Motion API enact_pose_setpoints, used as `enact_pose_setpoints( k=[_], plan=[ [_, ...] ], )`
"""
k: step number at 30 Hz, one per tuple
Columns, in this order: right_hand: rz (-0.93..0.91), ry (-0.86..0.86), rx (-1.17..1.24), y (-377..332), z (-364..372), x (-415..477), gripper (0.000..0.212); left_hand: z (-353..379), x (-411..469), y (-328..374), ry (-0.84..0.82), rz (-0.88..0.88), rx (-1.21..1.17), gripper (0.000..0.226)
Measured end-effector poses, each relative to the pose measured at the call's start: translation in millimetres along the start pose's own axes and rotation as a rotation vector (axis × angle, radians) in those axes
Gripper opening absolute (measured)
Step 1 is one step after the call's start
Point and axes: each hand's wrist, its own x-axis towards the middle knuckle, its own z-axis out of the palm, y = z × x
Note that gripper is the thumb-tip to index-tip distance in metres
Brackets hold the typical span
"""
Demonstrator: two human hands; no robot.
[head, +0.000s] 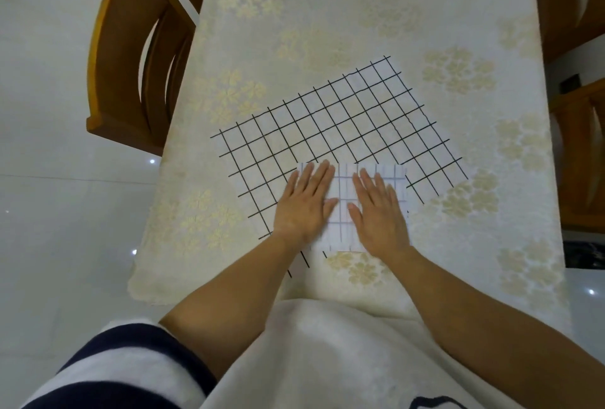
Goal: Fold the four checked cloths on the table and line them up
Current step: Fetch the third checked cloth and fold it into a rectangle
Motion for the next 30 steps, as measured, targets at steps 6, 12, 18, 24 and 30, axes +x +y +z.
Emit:
enact_pose_setpoints(
  k=[6, 12, 18, 24, 30],
  plan=[
    [0.210, -0.046, -0.097, 49.2, -16.8, -4.1, 0.070, -16.7, -6.7, -36.4, -0.036, -0.082, 0.101, 0.067],
    [0.098, 0.063, -0.057, -16.1, -18.5, 8.6, 0.062, -20.1, -1.7, 12.7, 0.118, 0.041, 0.016, 0.061],
    [0.048, -0.042, -0.094, -21.5, 7.8, -7.1, 0.064, 2.7, -11.3, 15.4, 0.004, -0.014, -0.016, 0.062],
    [0.107, -0.038, -0.139, 29.3, -3.7, -23.7, 0.070, -10.2, -18.7, -21.6, -0.023, -0.076, 0.068, 0.069],
    [0.117, 0.021, -0.132, 7.3, -11.2, -11.0, 0.063, -19.3, -16.0, -14.3, 0.079, -0.056, 0.042, 0.063]
  ],
)
